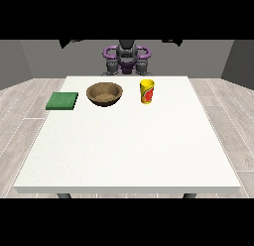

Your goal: Pick the cup and pour the ball into the bowl, then pick the bowl and place it on the pad

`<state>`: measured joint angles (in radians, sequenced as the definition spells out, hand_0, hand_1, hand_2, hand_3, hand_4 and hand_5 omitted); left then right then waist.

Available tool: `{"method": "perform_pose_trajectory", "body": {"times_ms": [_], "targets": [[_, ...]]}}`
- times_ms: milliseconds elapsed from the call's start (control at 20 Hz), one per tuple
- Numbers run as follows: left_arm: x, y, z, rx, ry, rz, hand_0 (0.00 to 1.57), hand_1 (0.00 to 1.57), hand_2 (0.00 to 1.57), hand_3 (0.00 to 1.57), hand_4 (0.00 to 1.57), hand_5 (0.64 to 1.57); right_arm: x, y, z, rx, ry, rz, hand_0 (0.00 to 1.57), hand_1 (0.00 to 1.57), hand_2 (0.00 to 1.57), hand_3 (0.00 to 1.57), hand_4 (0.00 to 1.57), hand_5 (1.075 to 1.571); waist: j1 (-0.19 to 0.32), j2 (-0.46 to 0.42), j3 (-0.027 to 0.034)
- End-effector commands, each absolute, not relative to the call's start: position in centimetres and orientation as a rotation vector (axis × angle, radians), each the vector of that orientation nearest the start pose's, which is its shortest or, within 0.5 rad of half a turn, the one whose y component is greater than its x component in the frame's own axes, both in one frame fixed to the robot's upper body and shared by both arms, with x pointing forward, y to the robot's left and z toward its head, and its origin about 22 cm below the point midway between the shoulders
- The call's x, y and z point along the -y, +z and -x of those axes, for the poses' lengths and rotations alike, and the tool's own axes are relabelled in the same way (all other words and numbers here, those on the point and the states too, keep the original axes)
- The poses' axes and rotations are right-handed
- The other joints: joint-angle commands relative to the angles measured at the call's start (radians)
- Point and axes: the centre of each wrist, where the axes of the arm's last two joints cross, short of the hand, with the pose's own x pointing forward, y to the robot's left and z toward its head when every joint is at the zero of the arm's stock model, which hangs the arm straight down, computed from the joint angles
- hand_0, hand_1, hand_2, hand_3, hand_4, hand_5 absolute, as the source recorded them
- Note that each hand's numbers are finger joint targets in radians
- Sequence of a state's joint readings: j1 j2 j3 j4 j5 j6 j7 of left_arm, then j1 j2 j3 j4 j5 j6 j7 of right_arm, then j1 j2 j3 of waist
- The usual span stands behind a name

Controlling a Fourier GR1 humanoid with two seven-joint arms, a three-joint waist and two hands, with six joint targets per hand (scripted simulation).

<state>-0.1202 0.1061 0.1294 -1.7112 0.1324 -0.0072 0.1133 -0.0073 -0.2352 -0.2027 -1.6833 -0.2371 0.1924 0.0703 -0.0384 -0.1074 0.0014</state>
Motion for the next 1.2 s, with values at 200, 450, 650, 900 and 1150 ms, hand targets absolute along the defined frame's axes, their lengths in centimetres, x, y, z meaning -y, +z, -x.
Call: {"method": "perform_pose_trajectory", "body": {"times_ms": [200,450,650,900,1150], "targets": [[-28.6,6.1,-28.1,1.848,0.066,-0.032,0.0,0.0,0.0,0.0,0.0,1.536,32.4,5.0,-24.5,1.762,0.051,-0.032,0.0,0.0,0.0,0.0,0.0,1.57,-0.006,0.133,-0.0015],[-26.7,3.0,-29.2,1.901,0.07,-0.049,0.0,0.0,0.0,0.0,0.0,1.524,32.1,5.3,-25.6,1.818,0.072,-0.044,0.0,0.0,0.0,0.0,0.0,1.57,-0.039,0.222,-0.0016],[-25.9,0.4,-30.3,1.925,0.076,-0.072,0.0,0.0,0.0,0.0,0.0,1.523,30.8,5.5,-26.1,1.846,0.098,-0.058,0.0,0.0,0.0,0.0,0.0,1.571,-0.068,0.261,-0.0018],[-22.6,-3.0,-30.5,1.949,0.081,-0.114,0.0,0.0,0.0,0.0,0.0,1.518,31.0,4.0,-25.9,1.852,0.105,-0.054,0.0,0.0,0.0,0.0,0.0,1.571,-0.088,0.283,-0.0017],[-23.4,-3.0,-33.1,1.963,0.109,-0.124,0.0,0.0,0.0,0.0,0.0,1.517,32.9,4.0,-27.4,1.901,0.068,-0.054,0.0,0.0,0.0,0.0,0.0,1.57,-0.076,0.34,-0.0015]]}}
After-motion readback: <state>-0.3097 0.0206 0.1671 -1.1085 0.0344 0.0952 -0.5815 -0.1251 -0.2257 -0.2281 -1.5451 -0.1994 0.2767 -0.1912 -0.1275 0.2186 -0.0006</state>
